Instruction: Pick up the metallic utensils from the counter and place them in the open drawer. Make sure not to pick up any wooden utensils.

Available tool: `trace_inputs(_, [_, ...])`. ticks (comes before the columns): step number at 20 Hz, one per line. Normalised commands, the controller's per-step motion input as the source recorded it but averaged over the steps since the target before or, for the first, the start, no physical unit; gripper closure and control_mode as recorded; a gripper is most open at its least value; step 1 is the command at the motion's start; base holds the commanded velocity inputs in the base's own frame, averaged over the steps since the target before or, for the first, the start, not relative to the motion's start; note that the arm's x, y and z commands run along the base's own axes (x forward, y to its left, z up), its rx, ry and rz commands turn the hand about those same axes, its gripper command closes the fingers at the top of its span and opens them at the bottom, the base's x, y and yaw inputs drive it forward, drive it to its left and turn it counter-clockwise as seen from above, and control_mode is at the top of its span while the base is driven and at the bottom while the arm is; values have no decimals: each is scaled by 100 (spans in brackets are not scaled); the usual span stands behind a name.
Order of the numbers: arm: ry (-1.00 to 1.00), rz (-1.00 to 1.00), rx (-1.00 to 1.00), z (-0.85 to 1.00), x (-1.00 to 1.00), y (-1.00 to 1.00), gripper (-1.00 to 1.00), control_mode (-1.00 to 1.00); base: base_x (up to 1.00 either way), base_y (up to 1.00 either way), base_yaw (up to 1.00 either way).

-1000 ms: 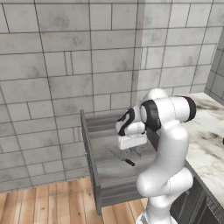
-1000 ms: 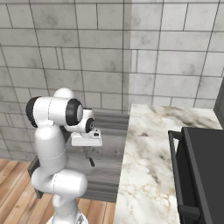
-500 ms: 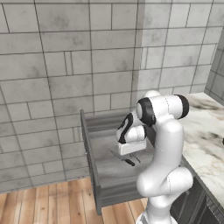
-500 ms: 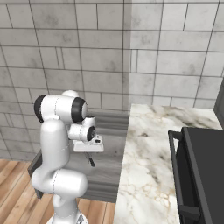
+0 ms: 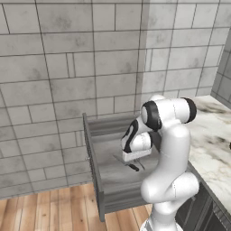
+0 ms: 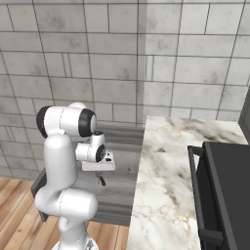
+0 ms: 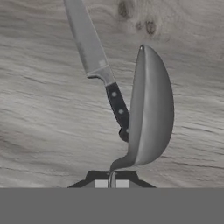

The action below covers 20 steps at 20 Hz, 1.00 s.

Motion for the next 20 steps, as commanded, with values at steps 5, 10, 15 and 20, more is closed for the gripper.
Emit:
trace_inputs(5, [0,0,0,0,0,0,-100,-100,0,0,0])
trace_inputs(10, [0,0,0,2,0,-1,-100,-100,0,0,0])
trace_inputs(15, [3,0,0,15,1,-4,-100,-100,0,0,0])
trace_inputs(20, [2,0,0,62,-2,-6,-100,-100,0,0,0])
